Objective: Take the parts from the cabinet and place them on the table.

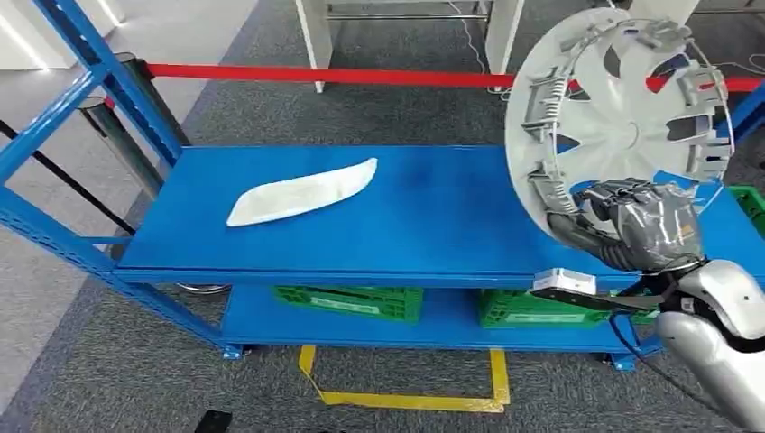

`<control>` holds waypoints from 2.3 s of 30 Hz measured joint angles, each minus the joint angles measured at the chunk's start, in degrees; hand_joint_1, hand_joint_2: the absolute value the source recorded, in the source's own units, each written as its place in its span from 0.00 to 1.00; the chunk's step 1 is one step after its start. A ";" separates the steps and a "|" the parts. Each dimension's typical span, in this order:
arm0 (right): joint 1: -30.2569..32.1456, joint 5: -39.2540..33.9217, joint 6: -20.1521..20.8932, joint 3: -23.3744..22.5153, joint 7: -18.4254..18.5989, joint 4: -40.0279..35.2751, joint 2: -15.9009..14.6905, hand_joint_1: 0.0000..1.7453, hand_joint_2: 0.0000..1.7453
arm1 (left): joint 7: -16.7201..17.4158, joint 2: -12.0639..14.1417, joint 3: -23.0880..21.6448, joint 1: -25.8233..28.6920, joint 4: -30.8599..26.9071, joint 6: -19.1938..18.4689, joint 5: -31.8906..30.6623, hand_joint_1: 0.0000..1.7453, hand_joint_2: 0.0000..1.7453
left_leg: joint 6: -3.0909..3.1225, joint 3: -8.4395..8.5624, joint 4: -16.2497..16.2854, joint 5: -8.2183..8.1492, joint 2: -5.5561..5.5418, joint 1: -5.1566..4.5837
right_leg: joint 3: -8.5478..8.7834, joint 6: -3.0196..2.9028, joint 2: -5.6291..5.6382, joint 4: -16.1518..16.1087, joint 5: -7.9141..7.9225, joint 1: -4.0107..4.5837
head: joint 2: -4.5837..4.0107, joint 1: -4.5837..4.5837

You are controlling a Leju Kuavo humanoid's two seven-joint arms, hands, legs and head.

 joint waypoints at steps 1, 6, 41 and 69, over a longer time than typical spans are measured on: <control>0.01 -0.11 0.15 -0.13 -0.04 0.00 0.00 1.00 1.00 | 0.00 0.00 0.02 -0.03 0.00 -0.02 0.00 0.00 1.00 | 0.10 0.26 1.86 -0.05 0.00 -0.01 | -0.65 0.01 0.00 0.04 0.53 0.09 | 0.00 0.00; 0.17 -0.59 0.44 -0.83 -0.07 -0.35 -0.04 1.00 1.00 | 0.00 0.18 0.02 -0.21 -0.02 -0.02 -0.04 0.00 1.00 | 1.97 13.37 -15.64 4.73 -0.16 -0.68 | -2.98 0.73 0.12 0.10 2.80 0.41 | 0.00 0.02; 2.22 -2.25 0.72 -2.23 -0.66 -1.60 -0.66 1.00 1.00 | -0.02 -0.13 0.04 -0.27 -0.02 0.22 -0.61 0.00 1.00 | 2.22 12.83 -18.90 6.26 0.02 -0.55 | -2.71 2.74 0.02 -0.58 3.66 0.00 | 0.00 -0.11; -1.74 -8.52 5.49 -1.14 -3.13 -1.07 -1.62 1.00 1.00 | 2.34 0.31 1.09 -1.29 -0.02 1.38 0.07 0.00 1.00 | 1.05 7.69 -15.66 9.58 -0.10 -0.35 | 3.04 1.41 -0.11 -1.00 -2.05 0.03 | 0.00 -0.48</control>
